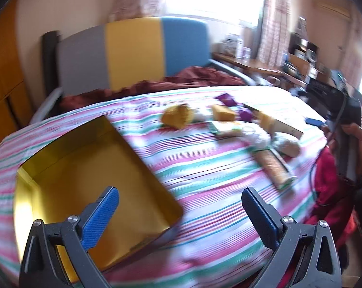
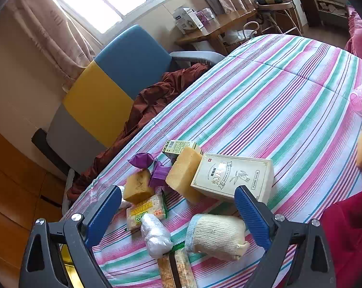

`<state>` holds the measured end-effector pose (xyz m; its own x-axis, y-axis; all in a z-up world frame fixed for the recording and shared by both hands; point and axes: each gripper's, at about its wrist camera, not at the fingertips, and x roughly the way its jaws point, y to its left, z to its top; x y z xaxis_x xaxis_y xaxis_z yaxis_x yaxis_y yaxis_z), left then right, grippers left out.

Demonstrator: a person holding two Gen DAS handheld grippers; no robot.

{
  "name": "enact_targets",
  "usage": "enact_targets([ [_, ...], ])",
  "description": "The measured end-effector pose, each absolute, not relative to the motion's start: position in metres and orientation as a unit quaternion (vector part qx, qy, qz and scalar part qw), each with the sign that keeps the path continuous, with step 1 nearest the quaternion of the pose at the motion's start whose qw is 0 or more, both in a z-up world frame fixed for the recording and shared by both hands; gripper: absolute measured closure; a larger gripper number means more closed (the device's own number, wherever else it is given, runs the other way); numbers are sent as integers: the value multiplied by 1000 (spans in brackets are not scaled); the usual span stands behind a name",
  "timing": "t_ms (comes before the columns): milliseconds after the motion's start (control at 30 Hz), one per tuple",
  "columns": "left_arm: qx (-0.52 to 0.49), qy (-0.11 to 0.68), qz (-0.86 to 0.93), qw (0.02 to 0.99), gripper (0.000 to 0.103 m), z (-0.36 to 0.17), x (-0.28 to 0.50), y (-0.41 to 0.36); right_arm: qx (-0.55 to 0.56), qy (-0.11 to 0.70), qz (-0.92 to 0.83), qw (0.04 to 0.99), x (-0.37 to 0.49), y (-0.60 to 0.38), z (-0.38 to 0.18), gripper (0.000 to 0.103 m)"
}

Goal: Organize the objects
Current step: 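Grasp the green-edged cracker packet with the left gripper, then carry the cracker packet with the left gripper over the gold tin while the right gripper grasps a plastic-wrapped bundle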

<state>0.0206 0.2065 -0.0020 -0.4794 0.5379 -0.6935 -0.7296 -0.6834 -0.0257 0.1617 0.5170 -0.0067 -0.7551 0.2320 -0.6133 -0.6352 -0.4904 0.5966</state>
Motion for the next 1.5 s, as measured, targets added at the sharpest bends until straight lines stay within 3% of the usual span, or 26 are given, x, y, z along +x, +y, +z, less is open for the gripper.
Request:
enact_targets([
  [433, -392, 190, 750, 498, 11, -46, 37, 357, -213, 457, 839, 206, 164, 516, -7, 6],
  [767, -438, 193, 715, 509, 14, -79, 37, 418, -215, 466, 836, 194, 161, 517, -10, 6],
  [833, -450, 194, 712, 503, 22, -86, 37, 424, -217, 465, 836, 196, 161, 517, -11, 6],
  [867, -454, 196, 711, 500, 32, -90, 37, 426, -217, 465, 835, 197, 161, 517, -12, 6],
  [933, -437, 201, 722, 497, 40, -89, 40, 421, -220, 468, 833, 200, 161, 518, -14, 6],
  [1000, -437, 192, 722, 501, 56, -88, 39, 411, -228, 466, 830, 204, 159, 517, -15, 6],
  [1267, -426, 189, 732, 497, 57, -87, 42, 355, -274, 450, 822, 214, 147, 512, -22, 8],
  [1433, -423, 180, 739, 493, 57, -87, 36, 322, -303, 410, 836, 206, 135, 500, -19, 14],
  [1500, -420, 176, 744, 489, 57, -87, 35, 309, -321, 387, 840, 204, 127, 493, -18, 22],
])
